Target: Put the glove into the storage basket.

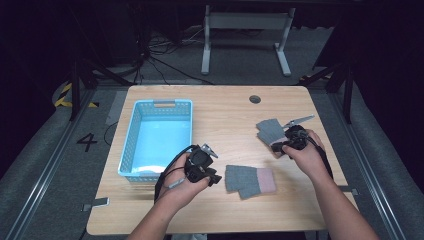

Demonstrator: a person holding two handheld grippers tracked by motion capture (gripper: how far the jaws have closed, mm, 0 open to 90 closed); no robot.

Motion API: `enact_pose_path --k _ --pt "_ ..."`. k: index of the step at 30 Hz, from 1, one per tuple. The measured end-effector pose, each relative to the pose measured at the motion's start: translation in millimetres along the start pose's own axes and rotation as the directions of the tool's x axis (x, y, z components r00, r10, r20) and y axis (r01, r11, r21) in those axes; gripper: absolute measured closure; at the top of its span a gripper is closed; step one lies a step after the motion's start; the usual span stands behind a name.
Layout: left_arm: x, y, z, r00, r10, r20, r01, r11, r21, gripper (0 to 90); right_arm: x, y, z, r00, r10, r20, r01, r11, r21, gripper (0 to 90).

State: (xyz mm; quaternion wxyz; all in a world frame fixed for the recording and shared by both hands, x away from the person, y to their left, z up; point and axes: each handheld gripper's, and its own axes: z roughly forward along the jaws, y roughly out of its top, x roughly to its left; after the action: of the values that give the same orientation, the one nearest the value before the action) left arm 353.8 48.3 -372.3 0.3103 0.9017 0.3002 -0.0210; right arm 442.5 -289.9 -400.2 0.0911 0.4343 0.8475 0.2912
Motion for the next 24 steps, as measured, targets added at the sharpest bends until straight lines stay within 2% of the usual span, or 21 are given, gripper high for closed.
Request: enact_pose_path --k 7,11,19,24 --pt "-1.3 -1.0 -0.4 1.0 0.0 -0.003 0.0 1.0 0.002 66.9 -4.8 10.7 -3.2 0.9992 -0.007 0.039 0.008 1.0 -0.014 73.9" --pt "-1.5 -2.0 -0.3 1.0 -0.002 -0.006 0.002 1.0 0.005 66.2 -13.0 17.7 -1.3 0.998 0.016 0.062 -0.015 1.0 -0.015 70.9" --pt "-3.5 -3.9 4.7 1.0 -0.003 -0.003 0.003 0.9999 0.016 65.9 -35.0 32.4 9.3 0.9937 0.045 0.103 -0.049 0.998 0.039 67.2" --pt "-4.8 -4.0 8.8 1.0 0.006 -0.002 -0.006 0.9995 0.031 65.6 -43.0 40.2 18.4 0.9898 0.036 0.138 -0.046 0.997 0.067 62.9"
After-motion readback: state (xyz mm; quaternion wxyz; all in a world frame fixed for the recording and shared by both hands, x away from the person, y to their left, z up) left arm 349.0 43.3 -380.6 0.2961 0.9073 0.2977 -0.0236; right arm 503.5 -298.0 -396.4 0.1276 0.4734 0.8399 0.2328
